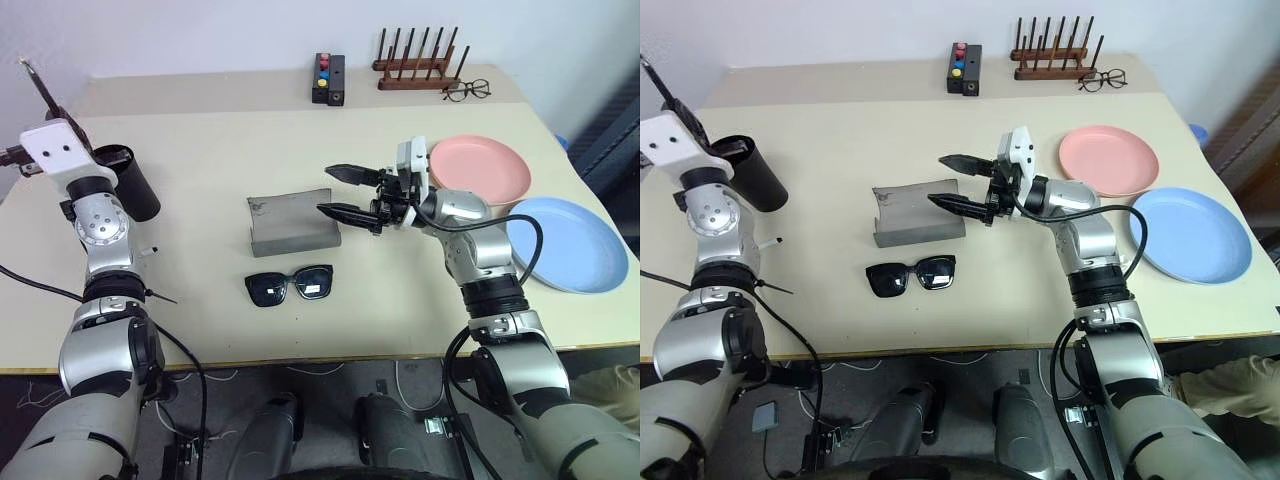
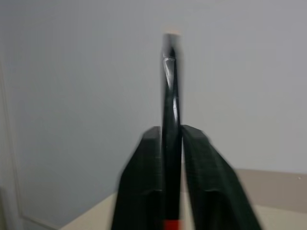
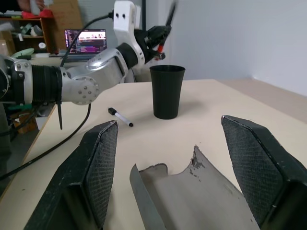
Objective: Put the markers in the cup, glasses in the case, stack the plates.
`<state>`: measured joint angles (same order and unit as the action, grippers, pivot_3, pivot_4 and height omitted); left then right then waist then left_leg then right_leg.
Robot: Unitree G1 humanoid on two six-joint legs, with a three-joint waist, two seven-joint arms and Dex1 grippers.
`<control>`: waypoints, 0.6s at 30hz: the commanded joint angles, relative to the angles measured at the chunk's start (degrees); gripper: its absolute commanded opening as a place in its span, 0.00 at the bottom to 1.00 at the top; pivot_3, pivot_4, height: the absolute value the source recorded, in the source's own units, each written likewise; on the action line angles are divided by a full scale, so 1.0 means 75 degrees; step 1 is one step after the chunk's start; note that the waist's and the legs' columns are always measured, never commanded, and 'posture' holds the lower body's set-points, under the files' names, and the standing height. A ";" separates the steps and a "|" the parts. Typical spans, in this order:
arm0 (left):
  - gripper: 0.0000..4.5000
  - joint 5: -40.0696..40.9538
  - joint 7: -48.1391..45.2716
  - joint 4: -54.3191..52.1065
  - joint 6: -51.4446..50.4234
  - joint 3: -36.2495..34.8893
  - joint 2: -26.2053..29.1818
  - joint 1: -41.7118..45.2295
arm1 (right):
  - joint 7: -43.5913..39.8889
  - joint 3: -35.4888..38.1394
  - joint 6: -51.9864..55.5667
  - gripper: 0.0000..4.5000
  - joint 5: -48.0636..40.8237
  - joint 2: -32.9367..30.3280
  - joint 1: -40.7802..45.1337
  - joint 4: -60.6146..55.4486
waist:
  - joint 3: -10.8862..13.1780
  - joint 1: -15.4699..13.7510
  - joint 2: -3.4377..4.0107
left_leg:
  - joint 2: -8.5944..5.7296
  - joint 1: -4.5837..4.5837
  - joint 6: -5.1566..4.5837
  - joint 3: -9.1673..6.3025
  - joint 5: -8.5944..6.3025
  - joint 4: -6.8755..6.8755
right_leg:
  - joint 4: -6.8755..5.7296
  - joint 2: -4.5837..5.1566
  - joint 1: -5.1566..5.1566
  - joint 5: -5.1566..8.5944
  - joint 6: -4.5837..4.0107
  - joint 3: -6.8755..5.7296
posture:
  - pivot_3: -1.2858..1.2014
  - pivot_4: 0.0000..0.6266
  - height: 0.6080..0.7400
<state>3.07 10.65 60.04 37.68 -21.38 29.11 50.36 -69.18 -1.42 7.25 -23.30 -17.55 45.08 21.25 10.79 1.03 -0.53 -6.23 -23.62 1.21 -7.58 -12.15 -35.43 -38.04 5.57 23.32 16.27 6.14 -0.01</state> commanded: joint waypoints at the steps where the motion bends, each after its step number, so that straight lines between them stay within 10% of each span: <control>1: 0.60 0.0181 -0.0212 -0.0019 0.0176 -0.0009 -0.0016 0.0197 | 0.0045 0.0168 0.0003 0.78 -0.0143 -0.0107 0.0006 -0.0358 | 0.0000 -0.0017 0.0000 | 0.0000 0.0000 -0.0001 0.0000 0.0000 -0.0001 | 0.0000 0.0000 -0.0001 0.0000 0.0000 0.0000 | 0.52 0.24 1.00; 4: 0.94 0.0314 -0.0366 -0.0025 0.0205 -0.0042 -0.0076 0.0181 | 0.0077 0.0169 -0.0007 0.78 -0.0149 -0.0131 0.0003 -0.0354 | 0.0000 -0.0013 0.0000 | -0.0001 -0.0002 -0.0002 0.0000 -0.0001 -0.0007 | -0.0001 0.0000 -0.0002 0.0000 0.0000 0.0000 | 0.52 0.24 1.00; 18: 0.94 0.1083 -0.1135 -0.0590 0.0287 -0.0178 -0.0231 0.0265 | 0.0107 0.0166 -0.0154 0.78 -0.0128 -0.0107 0.0130 -0.0111 | 0.0000 -0.0012 0.0000 | 0.0000 -0.0009 0.0000 -0.0001 0.0000 -0.0016 | -0.0003 0.0000 0.0001 0.0000 0.0000 0.0000 | 0.52 0.24 1.00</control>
<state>9.87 3.28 58.57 38.39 -21.87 27.08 50.37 -68.42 -1.41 7.04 -23.37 -18.51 44.95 21.14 10.79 0.93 -0.53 -6.23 -23.72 1.21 -7.58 -12.15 -35.60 -38.07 5.57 23.34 16.27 6.14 -0.01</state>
